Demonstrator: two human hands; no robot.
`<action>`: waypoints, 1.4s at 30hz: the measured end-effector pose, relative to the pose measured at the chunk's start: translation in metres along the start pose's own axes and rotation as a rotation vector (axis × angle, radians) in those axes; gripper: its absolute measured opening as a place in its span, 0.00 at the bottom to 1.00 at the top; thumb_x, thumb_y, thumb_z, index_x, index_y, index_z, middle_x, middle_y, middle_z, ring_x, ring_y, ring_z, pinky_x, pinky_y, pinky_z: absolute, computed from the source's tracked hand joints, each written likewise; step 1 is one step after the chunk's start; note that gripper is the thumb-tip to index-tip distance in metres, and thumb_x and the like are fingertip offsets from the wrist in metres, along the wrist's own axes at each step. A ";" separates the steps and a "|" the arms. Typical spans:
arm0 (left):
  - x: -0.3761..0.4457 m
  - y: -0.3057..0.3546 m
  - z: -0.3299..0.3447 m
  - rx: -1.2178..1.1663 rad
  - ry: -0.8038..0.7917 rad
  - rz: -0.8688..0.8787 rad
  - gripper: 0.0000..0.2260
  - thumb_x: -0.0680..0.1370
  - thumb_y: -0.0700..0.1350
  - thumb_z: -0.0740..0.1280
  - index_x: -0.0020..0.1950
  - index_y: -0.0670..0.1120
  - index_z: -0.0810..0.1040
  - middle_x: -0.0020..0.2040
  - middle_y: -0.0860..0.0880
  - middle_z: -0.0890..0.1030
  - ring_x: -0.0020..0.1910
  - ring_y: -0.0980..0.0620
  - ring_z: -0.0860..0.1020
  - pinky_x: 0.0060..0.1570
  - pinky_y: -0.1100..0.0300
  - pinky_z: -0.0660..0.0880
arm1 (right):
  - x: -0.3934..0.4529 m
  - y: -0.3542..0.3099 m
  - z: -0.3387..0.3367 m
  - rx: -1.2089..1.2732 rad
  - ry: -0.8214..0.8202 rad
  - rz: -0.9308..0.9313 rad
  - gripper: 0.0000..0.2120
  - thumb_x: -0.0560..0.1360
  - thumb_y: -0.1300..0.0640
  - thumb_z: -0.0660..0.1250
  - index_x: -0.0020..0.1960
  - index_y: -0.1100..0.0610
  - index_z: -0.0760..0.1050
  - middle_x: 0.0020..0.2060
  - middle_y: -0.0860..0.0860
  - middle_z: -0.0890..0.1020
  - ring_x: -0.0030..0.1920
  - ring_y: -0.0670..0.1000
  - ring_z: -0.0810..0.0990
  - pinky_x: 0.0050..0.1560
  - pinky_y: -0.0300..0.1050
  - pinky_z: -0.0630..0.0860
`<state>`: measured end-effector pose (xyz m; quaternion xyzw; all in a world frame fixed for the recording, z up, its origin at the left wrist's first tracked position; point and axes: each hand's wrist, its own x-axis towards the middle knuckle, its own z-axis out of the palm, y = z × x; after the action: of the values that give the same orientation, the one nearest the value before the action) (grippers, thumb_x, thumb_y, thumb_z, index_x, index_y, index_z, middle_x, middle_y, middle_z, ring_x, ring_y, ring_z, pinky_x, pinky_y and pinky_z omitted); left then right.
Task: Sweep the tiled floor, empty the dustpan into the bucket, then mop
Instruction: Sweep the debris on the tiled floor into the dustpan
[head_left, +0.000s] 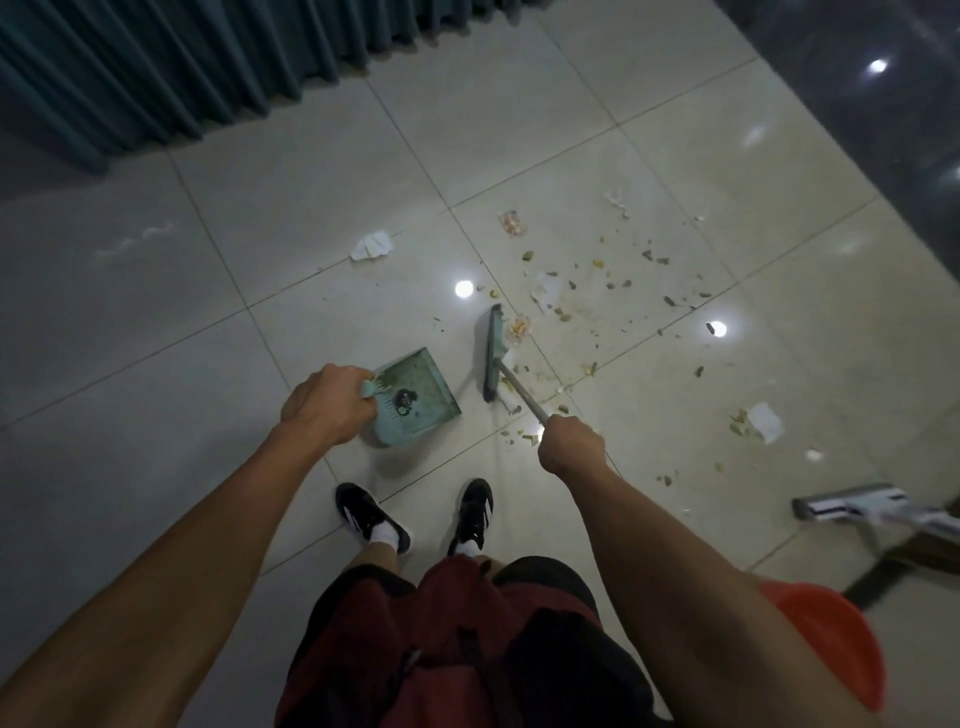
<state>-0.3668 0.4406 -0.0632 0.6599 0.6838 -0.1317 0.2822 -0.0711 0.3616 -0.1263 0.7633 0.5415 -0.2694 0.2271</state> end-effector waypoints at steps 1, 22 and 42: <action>0.000 0.004 -0.002 0.005 0.001 0.011 0.02 0.76 0.47 0.68 0.44 0.53 0.79 0.43 0.47 0.80 0.40 0.44 0.78 0.38 0.59 0.70 | 0.000 -0.001 -0.003 0.008 0.009 -0.002 0.14 0.78 0.61 0.59 0.62 0.56 0.76 0.44 0.50 0.79 0.39 0.52 0.76 0.36 0.44 0.70; 0.037 -0.163 -0.078 -0.223 0.075 -0.172 0.04 0.76 0.47 0.67 0.42 0.53 0.80 0.43 0.47 0.82 0.40 0.43 0.80 0.38 0.57 0.76 | 0.052 -0.203 -0.071 0.070 -0.035 -0.106 0.14 0.77 0.59 0.61 0.62 0.58 0.74 0.49 0.53 0.80 0.47 0.54 0.81 0.49 0.50 0.81; 0.117 -0.326 -0.183 -0.266 0.129 -0.355 0.03 0.75 0.46 0.69 0.43 0.48 0.80 0.40 0.48 0.79 0.36 0.45 0.77 0.34 0.60 0.69 | 0.127 -0.441 -0.126 0.016 -0.104 -0.295 0.11 0.78 0.56 0.61 0.59 0.57 0.74 0.46 0.53 0.78 0.44 0.55 0.81 0.47 0.54 0.83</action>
<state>-0.7202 0.6081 -0.0439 0.4934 0.8169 -0.0456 0.2950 -0.4349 0.6691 -0.1393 0.6620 0.6332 -0.3434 0.2069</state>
